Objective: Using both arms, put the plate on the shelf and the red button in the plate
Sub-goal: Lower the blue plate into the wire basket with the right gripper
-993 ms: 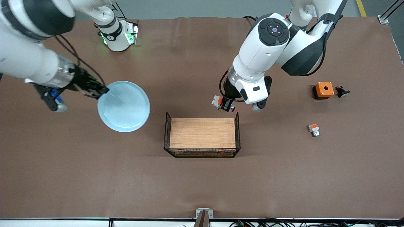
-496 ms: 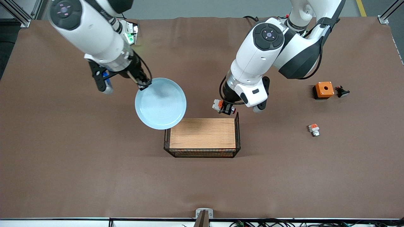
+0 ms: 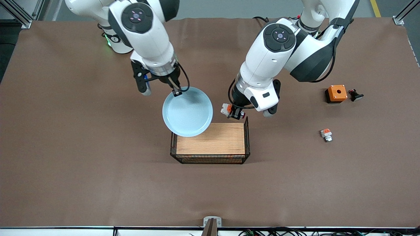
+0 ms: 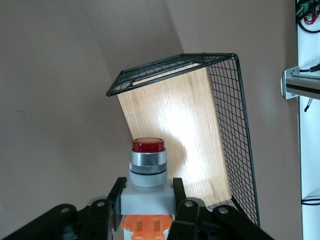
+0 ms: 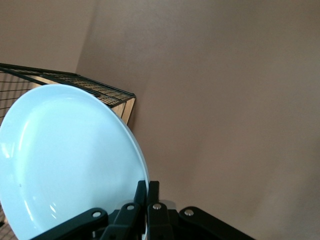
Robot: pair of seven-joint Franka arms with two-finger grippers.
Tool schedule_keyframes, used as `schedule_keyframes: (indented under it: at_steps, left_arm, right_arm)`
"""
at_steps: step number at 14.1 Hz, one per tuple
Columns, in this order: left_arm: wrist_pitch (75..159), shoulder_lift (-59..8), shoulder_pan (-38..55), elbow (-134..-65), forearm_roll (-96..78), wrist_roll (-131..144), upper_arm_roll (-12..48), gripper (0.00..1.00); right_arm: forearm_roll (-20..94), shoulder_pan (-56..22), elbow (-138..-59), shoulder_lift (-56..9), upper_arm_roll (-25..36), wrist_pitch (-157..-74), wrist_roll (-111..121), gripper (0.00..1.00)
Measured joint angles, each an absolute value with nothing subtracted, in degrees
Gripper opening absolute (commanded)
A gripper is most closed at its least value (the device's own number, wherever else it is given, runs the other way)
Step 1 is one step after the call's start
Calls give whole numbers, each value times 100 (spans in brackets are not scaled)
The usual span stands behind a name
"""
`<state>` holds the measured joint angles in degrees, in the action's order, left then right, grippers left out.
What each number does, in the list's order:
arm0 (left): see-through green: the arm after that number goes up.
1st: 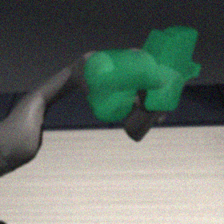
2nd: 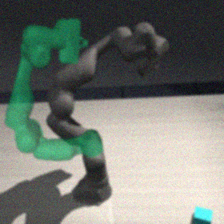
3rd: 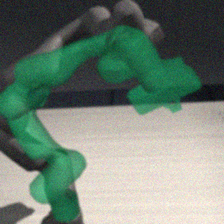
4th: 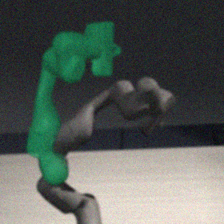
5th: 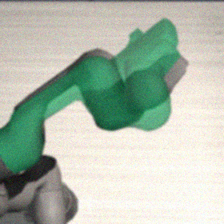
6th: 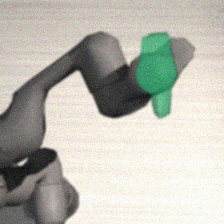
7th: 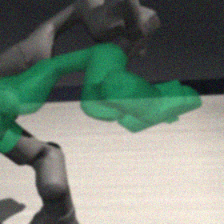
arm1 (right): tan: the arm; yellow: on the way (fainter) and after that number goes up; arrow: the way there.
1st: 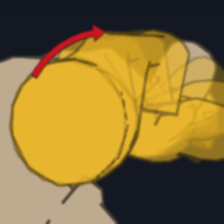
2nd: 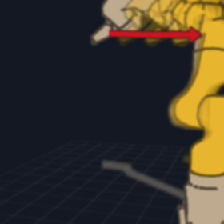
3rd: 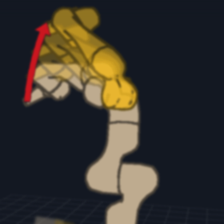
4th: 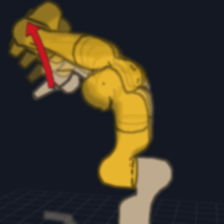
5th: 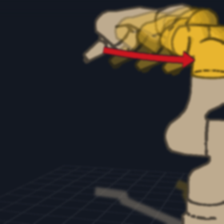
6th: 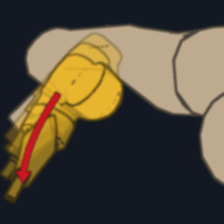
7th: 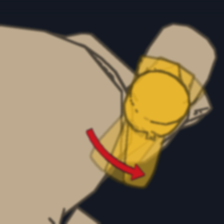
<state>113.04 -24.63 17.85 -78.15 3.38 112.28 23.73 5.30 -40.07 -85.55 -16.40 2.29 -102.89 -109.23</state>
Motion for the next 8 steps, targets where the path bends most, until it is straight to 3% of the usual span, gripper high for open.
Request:
schedule_keyframes:
  at_steps: [8]
  left_arm:
    - [11304, -2463, 1776, -7809, 338, 11228, 2362, 31]
  right_arm:
    - [310, -4279, -8264, -2373, 243, -11009, -12623, 0]
